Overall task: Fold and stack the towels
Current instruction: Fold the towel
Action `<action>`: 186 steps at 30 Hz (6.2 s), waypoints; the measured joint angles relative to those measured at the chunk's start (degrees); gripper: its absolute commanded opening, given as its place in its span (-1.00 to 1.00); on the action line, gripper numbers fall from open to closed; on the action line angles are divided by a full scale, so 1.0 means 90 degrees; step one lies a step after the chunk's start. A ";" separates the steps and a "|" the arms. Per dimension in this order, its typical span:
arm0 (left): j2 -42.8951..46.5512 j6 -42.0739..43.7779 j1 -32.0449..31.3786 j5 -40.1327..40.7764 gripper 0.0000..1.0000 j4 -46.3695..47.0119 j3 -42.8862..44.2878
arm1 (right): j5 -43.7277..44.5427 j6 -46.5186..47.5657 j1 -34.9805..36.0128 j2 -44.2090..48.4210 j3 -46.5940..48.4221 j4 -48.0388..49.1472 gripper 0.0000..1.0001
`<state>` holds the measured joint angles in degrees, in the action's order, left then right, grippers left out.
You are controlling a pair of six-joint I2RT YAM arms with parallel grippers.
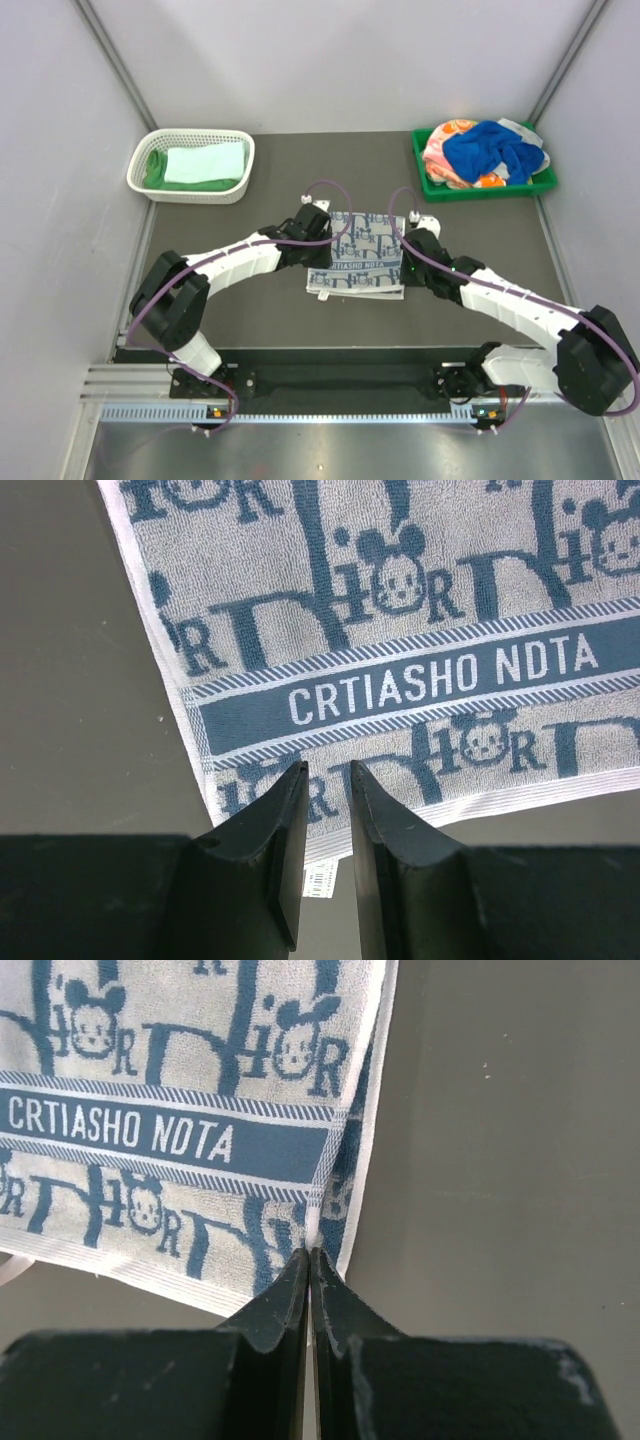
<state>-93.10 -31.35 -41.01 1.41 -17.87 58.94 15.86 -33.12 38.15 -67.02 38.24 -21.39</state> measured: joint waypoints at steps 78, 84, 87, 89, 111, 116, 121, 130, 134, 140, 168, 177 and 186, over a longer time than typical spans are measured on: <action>-0.0680 -0.1280 0.1926 -0.0607 -0.53 0.1841 -0.0158 | -0.1829 -0.0260 -0.0019 -0.3915 0.2730 0.2358 -0.85; -0.1219 -0.1537 0.1965 -0.1345 -0.56 0.2980 -0.0155 | -0.2841 -0.1076 -0.0066 -0.4663 0.2727 0.3995 -0.92; -0.1576 -0.1615 0.1987 -0.1564 -0.57 0.3155 -0.0155 | -0.3157 -0.1401 -0.0092 -0.5129 0.2727 0.4444 -0.93; -0.1741 -0.1659 0.2033 -0.1630 -0.57 0.3157 -0.0155 | -0.3303 -0.1581 -0.0107 -0.5362 0.2727 0.4597 -0.94; -0.1902 -0.1770 0.2222 -0.1851 -0.62 0.3473 -0.0206 | -0.3852 -0.3123 -0.1358 -0.5773 0.1280 0.7380 -0.99; -0.1889 -0.1768 0.2293 -0.1916 -0.62 0.3589 -0.0289 | -0.3997 -0.3172 -0.1865 -0.5559 0.0789 0.7681 -0.99; -0.1821 -0.1717 0.2407 -0.1885 -0.60 0.3602 -0.0352 | -0.4044 -0.3096 -0.2273 -0.5357 0.0576 0.7604 -1.00; -0.1569 -0.1362 0.2618 -0.1455 -0.56 0.3160 -0.0352 | -0.4085 -0.2917 -0.2319 -0.5345 0.0590 0.7514 -1.00; -0.1411 -0.1146 0.2761 -0.1103 -0.56 0.2839 -0.0352 | -0.4141 -0.2866 -0.2346 -0.5345 0.0590 0.7507 -1.00; -0.1253 -0.0840 0.2907 -0.0622 -0.55 0.2448 -0.0342 | -0.4206 -0.2749 -0.2368 -0.5306 0.0619 0.7395 -1.00; -0.1073 -0.0316 0.2917 -0.1042 0.20 0.1841 -0.0061 | -0.2909 0.0350 -0.2178 -0.3453 0.2052 0.2351 -0.32; -0.1307 -0.0182 0.2776 -0.1107 0.08 0.1763 0.0126 | -0.2319 0.0886 -0.1785 -0.3910 0.2195 0.1889 -0.21; -0.1523 -0.0163 0.2747 -0.1093 -0.08 0.1741 0.0369 | -0.2081 0.1027 -0.1749 -0.4167 0.2482 0.1826 -0.22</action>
<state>-106.80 -32.82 -16.29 -8.43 -2.20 62.26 -2.87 -23.88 22.41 -104.53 60.58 -4.95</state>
